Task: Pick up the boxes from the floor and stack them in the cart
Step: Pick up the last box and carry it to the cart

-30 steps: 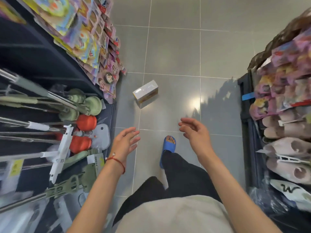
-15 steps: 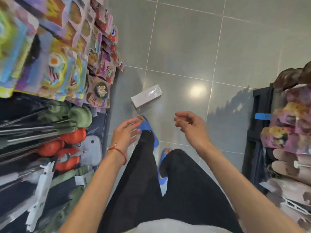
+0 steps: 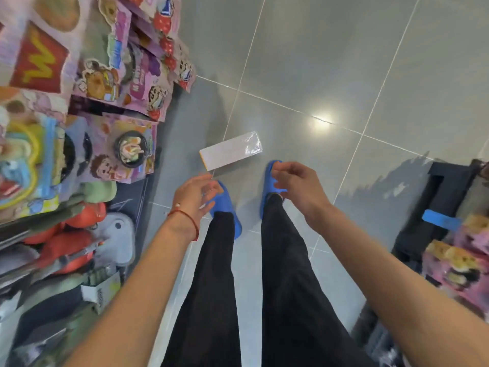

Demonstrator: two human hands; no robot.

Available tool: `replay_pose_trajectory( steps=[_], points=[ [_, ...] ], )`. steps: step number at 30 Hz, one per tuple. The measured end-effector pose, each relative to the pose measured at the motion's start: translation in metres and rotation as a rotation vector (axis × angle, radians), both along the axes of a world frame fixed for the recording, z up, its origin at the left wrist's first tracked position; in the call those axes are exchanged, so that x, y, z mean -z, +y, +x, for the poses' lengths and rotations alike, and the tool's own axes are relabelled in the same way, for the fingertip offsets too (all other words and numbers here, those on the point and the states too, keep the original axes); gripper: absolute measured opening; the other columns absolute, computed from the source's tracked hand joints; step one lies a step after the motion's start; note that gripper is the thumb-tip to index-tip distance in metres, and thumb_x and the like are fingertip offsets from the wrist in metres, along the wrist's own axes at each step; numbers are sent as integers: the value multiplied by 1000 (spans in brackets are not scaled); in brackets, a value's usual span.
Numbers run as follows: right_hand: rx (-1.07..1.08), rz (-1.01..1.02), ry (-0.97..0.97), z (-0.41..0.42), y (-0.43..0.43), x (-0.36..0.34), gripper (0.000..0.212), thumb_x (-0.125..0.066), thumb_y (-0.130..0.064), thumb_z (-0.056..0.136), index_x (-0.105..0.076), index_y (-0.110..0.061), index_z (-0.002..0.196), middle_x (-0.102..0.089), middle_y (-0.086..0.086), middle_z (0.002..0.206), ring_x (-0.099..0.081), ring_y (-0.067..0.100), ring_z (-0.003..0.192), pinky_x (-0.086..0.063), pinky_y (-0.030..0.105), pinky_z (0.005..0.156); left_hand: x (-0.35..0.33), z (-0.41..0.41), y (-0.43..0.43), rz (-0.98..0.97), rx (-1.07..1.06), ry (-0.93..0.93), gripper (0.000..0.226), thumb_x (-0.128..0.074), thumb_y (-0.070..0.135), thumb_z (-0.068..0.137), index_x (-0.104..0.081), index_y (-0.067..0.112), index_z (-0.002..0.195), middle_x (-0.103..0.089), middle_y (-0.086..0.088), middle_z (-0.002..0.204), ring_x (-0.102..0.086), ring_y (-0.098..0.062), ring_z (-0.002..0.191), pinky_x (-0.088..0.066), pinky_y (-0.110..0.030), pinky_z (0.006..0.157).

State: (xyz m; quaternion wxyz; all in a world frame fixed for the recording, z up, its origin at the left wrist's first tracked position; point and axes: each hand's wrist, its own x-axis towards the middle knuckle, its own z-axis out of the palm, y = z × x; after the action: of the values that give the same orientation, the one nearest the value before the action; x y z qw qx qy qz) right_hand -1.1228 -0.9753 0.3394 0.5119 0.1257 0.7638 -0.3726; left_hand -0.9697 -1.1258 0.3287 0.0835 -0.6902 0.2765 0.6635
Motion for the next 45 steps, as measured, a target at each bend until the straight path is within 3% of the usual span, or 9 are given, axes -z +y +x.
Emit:
replay_pose_trajectory(
  steps=[7,11,16,21,25,28,34,39,45],
  points=[
    [11,174,-218,-55,-19,88,11,-60,-23,99,-64,-13,101,-62,5,97,-58,21,85,-47,28,69,90,-19,-4,-11,-119,-211,18,-49,19,100,-55,21,83,-56,9,76,-54,-8,76,-46,-32,85],
    [-12,166,-98,-69,-28,149,13,-58,-15,99,-65,-15,88,-68,8,95,-61,22,81,-52,31,74,144,-24,-11,3,-165,-219,27,-48,20,100,-44,23,73,-49,14,36,-49,0,31,-39,-21,51],
    [-89,205,40,-72,-36,229,12,-62,-28,88,-70,-20,91,-73,1,92,-66,24,94,-54,46,99,218,-26,-23,-5,-219,-247,27,-47,25,101,-43,21,75,-40,3,68,-38,0,21,-27,-12,28],
    [-124,275,119,-68,-54,308,27,-58,-37,95,-71,-16,106,-73,8,109,-63,28,100,-51,43,98,297,-21,-40,-94,-71,-272,25,-41,41,103,-54,22,91,-50,7,88,-49,-18,79,-45,-32,76],
    [-159,323,121,-66,-76,365,41,-51,-47,97,-70,-15,114,-71,9,117,-62,31,107,-49,36,94,352,-4,-59,-27,-99,-230,34,-42,48,101,-60,19,105,-57,3,98,-54,-17,85,-47,-23,61],
    [-154,362,-12,-64,-96,394,38,-47,-55,97,-59,-23,115,-58,6,117,-55,32,110,-46,46,107,390,6,-69,58,-58,-212,53,-49,60,92,-56,23,130,-57,-2,130,-56,-27,117,-48,-43,97],
    [-31,307,-257,-64,-101,416,29,-51,-47,94,-59,-19,95,-60,4,86,-61,27,72,-51,33,70,415,0,-71,283,-163,9,34,-47,47,87,-64,19,95,-64,-11,90,-63,-32,82,-56,-47,70],
    [-14,267,-238,-54,-77,391,30,-52,-49,92,-65,-22,88,-67,2,78,-64,25,73,-50,35,76,387,5,-58,169,-262,45,66,-54,43,79,-60,13,137,-61,-18,135,-61,-38,112,-38,-55,108],
    [48,245,-231,-45,-54,313,26,-52,-43,95,-65,-22,88,-69,2,81,-63,22,72,-50,32,70,298,6,-39,104,-242,4,65,-50,37,82,-55,6,140,-59,-21,137,-60,-39,119,-42,-52,106]
  ],
)
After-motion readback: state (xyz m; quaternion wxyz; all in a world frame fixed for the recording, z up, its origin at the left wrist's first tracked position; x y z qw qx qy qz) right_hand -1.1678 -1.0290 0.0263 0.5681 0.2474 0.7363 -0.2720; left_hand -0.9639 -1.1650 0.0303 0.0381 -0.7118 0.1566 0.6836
